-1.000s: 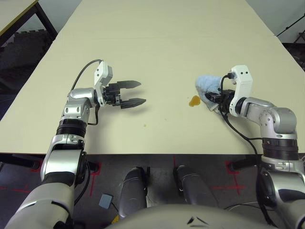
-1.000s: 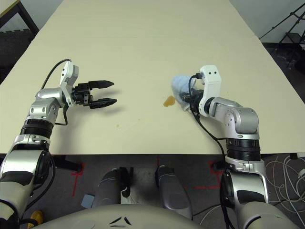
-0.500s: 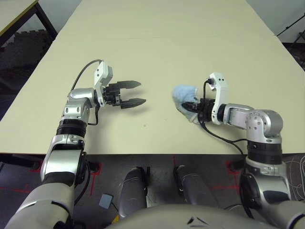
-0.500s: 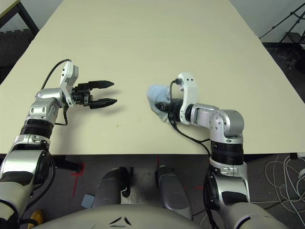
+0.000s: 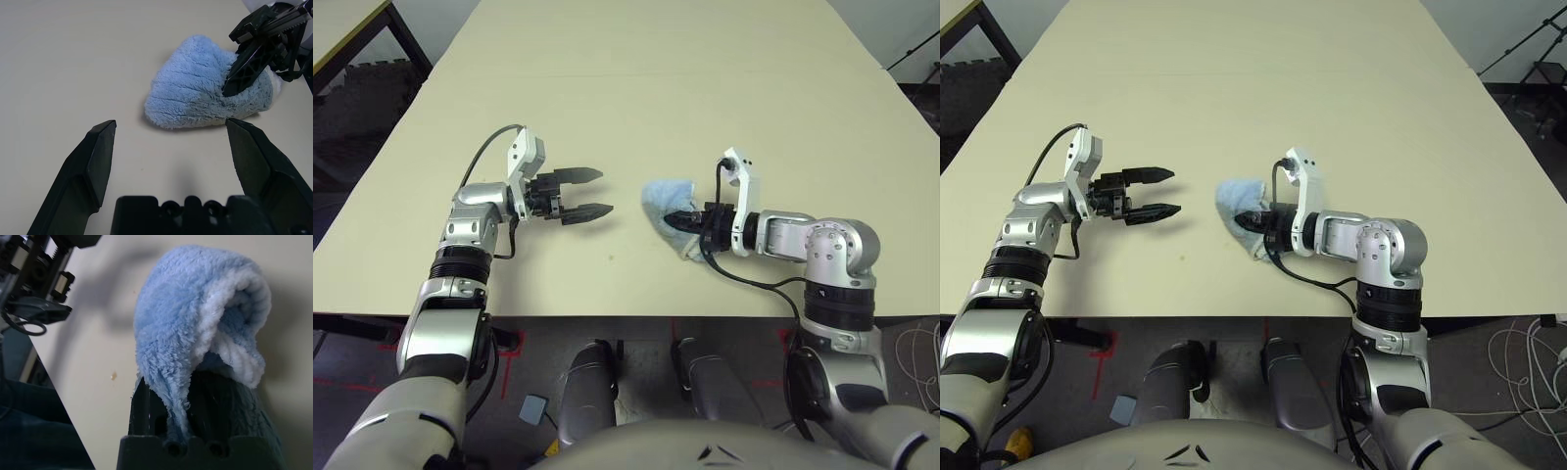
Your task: Wipe the water off the table with a rag.
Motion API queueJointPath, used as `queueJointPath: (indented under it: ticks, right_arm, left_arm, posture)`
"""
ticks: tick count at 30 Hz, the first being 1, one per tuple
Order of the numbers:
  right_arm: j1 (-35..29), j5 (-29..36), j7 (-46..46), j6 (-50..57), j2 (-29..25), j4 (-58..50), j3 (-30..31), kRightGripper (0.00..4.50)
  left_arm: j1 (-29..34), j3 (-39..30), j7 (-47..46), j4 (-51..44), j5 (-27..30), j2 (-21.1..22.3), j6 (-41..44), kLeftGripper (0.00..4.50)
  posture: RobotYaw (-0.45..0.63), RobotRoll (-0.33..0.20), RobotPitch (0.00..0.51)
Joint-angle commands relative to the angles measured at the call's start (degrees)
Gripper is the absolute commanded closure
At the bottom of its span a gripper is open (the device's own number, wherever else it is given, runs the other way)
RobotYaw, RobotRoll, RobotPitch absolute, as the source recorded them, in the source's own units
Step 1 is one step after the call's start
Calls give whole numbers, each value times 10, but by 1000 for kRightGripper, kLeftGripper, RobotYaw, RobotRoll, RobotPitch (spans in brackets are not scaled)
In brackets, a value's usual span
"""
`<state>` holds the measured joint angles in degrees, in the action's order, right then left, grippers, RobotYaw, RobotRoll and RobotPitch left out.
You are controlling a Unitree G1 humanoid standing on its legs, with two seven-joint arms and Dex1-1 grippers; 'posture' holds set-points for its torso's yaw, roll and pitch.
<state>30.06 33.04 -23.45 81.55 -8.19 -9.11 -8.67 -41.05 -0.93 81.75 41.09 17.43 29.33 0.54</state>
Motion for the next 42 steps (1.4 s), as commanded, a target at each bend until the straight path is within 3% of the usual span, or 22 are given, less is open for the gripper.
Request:
queueJointPath:
  ticks: [1,4,7,28,42]
  right_arm:
    - [-25,-51,-3,-72,-58,17,67,4449]
    - [-33,-113,-7,-172,-124,57,123,4449]
    - [-25,-140,-10,-238,-160,98,138,4451]
    - [86,-175,-8,-366,-217,282,53,4456]
    - [179,-141,-52,-344,-275,336,-29,4458]
  left_arm:
    - [0,7,1,0,-9,-1,-5,0]
    - [0,7,0,1,-10,-1,-6,0]
    - [-1,6,-1,2,-11,-2,-6,0]
    - [-6,5,-2,10,-14,-5,-10,0]
    - [-14,5,-3,25,-18,-7,-17,0]
  posture:
    - [-258,0,161]
    - [-258,0,161]
    - [-259,0,160]
    - [-262,0,162]
    - [-270,0,158]
